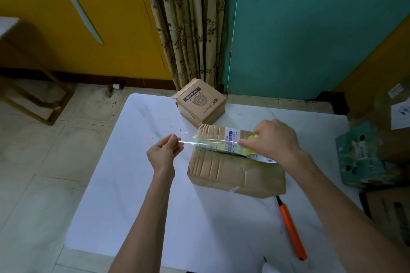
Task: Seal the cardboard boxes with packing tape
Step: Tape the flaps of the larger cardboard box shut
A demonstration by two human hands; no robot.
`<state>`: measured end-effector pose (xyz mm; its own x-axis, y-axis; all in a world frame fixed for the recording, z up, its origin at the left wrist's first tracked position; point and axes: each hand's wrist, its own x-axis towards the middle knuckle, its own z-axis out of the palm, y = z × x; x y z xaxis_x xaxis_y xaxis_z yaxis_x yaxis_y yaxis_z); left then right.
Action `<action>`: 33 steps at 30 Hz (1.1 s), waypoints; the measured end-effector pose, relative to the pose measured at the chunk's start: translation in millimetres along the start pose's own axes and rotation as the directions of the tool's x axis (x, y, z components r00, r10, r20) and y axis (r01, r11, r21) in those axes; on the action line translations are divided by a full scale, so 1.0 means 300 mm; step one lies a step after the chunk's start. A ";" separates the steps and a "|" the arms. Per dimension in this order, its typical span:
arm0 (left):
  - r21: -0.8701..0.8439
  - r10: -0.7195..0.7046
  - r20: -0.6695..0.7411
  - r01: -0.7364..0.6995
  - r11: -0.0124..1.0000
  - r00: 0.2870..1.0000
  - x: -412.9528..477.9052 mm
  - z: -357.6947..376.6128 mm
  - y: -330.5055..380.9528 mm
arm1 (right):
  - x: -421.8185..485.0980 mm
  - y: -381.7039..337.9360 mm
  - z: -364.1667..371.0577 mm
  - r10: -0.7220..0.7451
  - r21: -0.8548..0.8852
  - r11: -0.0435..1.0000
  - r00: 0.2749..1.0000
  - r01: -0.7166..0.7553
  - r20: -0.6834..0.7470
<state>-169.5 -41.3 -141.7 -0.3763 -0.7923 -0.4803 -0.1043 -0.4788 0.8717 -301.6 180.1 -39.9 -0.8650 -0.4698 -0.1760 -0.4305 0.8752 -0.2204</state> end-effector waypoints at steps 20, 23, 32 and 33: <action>0.633 0.132 0.226 -0.248 0.733 0.965 -0.012 0.142 -0.030 | 0.035 -0.068 0.085 -0.028 -0.166 0.985 0.996 0.041 0.081; 0.716 0.162 0.378 -0.399 0.573 0.912 -0.096 0.264 -0.021 | 0.028 -0.071 0.083 -0.038 -0.175 0.983 0.997 0.049 0.064; 0.816 0.304 0.468 -0.538 0.211 0.830 -0.102 0.254 -0.098 | -0.035 0.037 0.042 -0.061 0.155 0.987 0.985 0.035 0.163; 0.815 0.304 0.469 -0.539 0.212 0.829 -0.099 0.252 -0.100 | -0.038 0.042 0.036 -0.048 0.151 0.988 0.987 0.025 0.153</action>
<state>-224.9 25.0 -146.2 -0.7757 -0.6250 -0.0873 -0.5697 0.6341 0.5228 -294.3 195.2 -51.1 -0.7938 -0.5236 -0.3094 -0.4083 0.8358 -0.3670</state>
